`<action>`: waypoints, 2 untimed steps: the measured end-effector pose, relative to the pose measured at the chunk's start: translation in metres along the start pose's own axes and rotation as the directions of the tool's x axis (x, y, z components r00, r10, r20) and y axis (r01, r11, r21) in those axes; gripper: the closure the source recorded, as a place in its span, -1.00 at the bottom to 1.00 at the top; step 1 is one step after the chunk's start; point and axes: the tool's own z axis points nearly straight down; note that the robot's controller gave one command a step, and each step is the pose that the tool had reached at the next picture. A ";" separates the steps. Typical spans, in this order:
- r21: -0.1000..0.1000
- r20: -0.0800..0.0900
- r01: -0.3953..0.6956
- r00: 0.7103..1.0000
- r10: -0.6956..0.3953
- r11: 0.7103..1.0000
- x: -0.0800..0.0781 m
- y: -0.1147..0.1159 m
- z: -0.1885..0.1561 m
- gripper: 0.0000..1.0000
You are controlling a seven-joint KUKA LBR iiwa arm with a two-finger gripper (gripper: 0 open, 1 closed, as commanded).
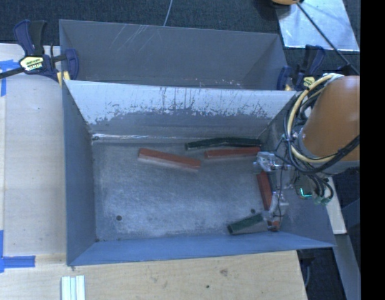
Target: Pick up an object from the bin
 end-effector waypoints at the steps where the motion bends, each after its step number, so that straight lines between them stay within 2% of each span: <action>1: 0.001 0.009 0.003 1.000 -0.003 1.000 -0.002 0.000 -0.004 -1.00; 2: 0.003 0.013 0.088 0.996 -0.088 0.996 -0.004 -0.007 0.054 -1.00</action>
Offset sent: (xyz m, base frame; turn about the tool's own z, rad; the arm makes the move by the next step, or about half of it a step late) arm 0.0021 -0.0150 -0.1226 -0.1815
